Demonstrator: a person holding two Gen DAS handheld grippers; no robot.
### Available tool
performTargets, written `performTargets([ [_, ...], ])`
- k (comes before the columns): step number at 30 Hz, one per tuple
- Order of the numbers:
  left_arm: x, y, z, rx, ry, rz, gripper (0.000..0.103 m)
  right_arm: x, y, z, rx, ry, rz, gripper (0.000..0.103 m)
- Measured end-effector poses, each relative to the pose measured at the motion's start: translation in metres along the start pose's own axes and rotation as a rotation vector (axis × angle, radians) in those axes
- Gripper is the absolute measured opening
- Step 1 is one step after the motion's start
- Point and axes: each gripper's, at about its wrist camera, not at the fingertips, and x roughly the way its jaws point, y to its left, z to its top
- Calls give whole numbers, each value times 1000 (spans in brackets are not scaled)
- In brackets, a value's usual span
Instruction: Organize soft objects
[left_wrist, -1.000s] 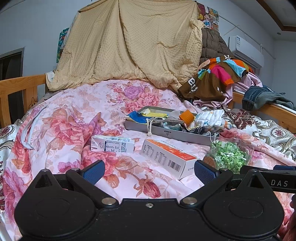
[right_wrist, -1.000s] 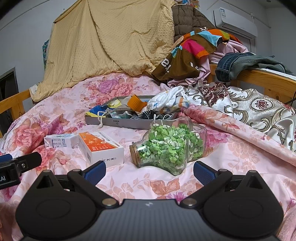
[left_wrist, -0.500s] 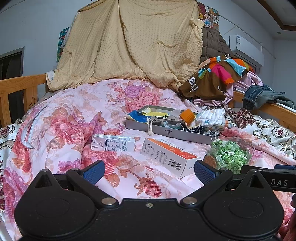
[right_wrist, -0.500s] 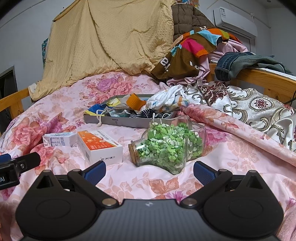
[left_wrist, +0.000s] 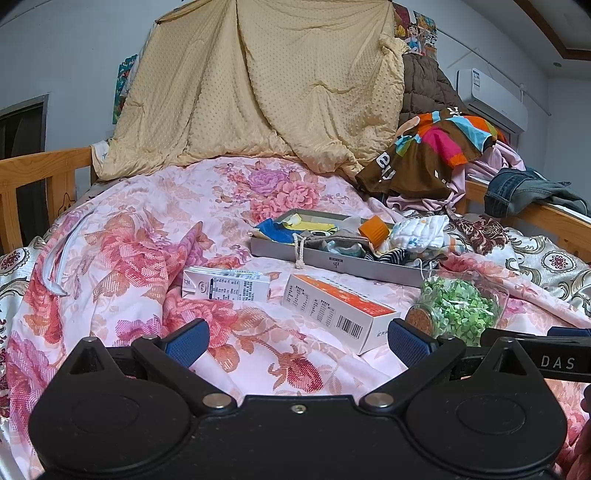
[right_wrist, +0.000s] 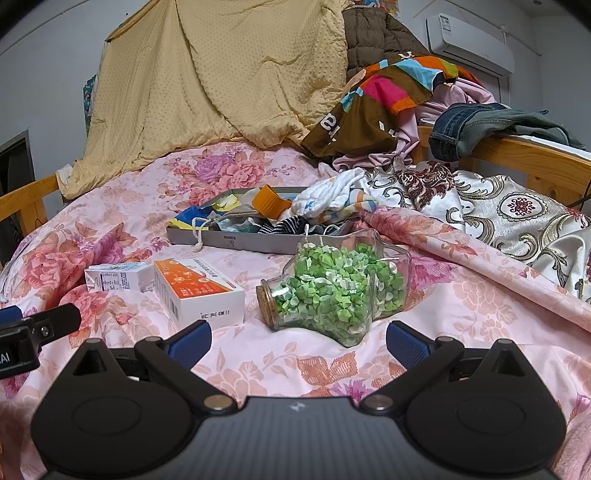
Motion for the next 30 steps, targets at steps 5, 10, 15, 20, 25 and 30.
performTargets([
  [5,1,1,-2,-1,1,0,102,0,0,0,0,0,0,103],
  [10,1,1,-2,0,1,0,102,0,0,1,-1,0,0,103],
  [15,1,1,-1,-1,2,1,102,0,0,0,-1,1,0,103],
  [20,2,3,-5,-2,7,1,102,0,0,1,-1,1,-1,103],
  [25,1,2,-4,-1,7,1,102,0,0,0,-1,2,-1,103],
  [30,2,2,-4,-1,8,2,102,1,0,1,-2,3,-1,103],
])
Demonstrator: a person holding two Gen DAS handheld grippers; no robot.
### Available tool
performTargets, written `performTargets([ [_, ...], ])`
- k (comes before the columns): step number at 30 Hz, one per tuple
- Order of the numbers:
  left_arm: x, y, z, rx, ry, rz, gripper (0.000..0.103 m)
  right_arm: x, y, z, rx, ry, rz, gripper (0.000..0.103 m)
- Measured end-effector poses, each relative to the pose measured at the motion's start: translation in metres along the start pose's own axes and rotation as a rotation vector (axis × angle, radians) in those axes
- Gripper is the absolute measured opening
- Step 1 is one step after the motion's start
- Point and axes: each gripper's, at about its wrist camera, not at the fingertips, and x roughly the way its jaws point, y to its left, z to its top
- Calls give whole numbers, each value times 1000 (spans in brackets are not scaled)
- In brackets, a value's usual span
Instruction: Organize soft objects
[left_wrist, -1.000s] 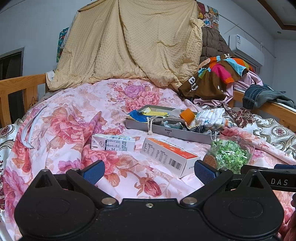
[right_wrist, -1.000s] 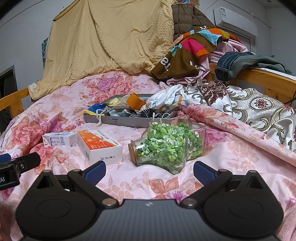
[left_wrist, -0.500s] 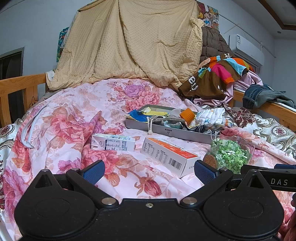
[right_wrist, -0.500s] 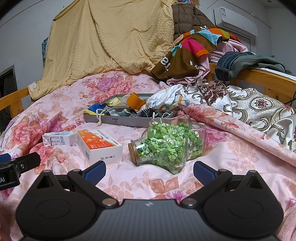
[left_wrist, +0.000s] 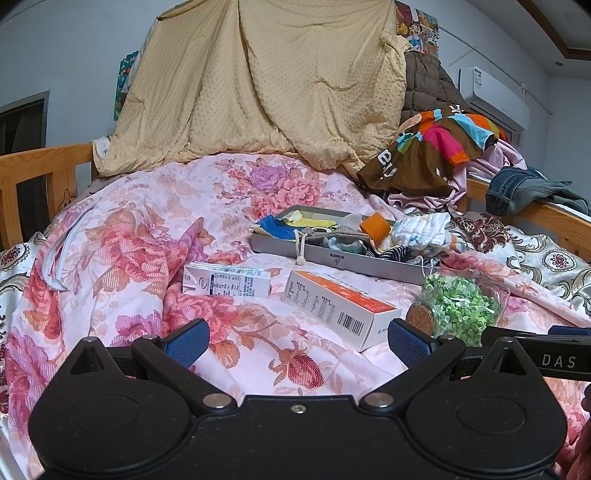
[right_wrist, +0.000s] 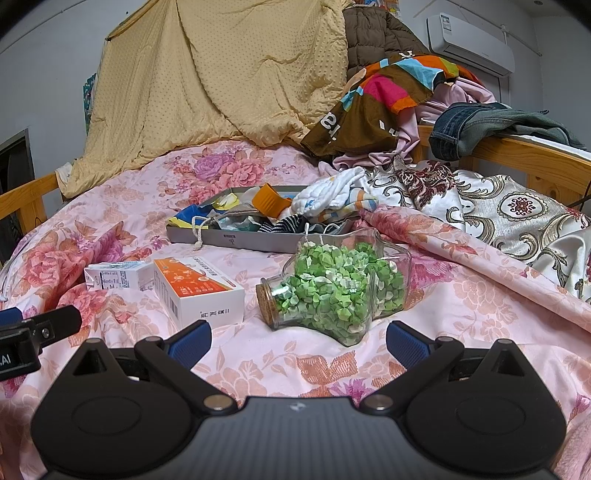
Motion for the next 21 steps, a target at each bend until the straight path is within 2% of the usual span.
performTargets([
  [8,1,1,-3,-8,16,26,102,0,0,-1,-1,4,0,103],
  [14,1,7,-3,-67,31,11,102,0,0,-1,0,4,0,103],
  [21,1,11,0,-99,43,41,102,0,0,-1,-1,5,0,103],
])
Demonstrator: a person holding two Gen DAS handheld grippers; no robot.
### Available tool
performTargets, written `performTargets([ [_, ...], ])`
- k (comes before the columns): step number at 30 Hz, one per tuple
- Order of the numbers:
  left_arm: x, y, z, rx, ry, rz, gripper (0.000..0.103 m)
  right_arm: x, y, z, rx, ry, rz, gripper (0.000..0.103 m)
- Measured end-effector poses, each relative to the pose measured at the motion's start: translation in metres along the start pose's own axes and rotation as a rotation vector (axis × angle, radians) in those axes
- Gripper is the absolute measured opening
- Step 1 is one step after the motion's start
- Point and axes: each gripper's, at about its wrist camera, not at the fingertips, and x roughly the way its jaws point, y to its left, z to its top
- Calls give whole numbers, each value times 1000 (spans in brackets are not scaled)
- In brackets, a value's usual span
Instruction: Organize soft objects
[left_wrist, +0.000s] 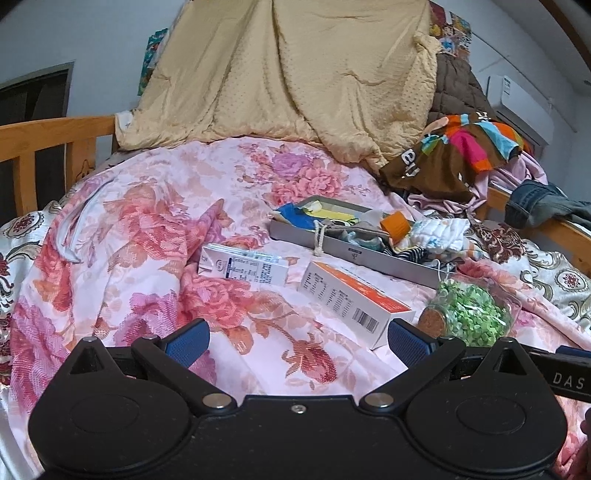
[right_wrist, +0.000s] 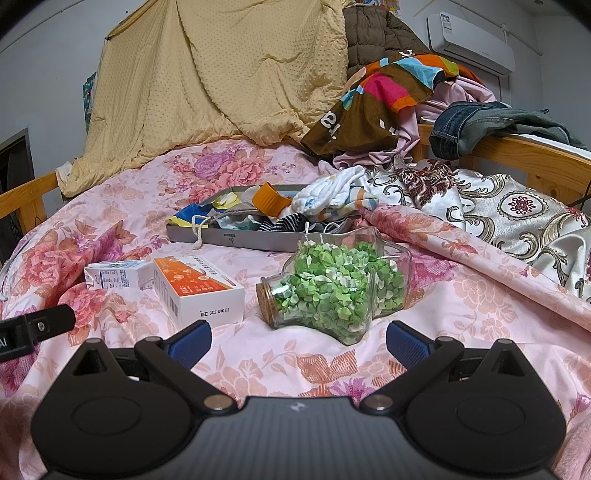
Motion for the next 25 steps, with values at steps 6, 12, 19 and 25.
performTargets([
  [6,0,0,1,4,1,-1,102,0,0,1,0,0,0,103],
  [12,-2,1,1,5,-2,11,102,1,0,1,0,0,0,103],
  [19,-1,-3,0,33,-10,0,102,2,-1,-2,-2,8,2,103],
  [25,-1,-3,1,34,-12,10,102,4,0,-1,-4,15,2,103],
])
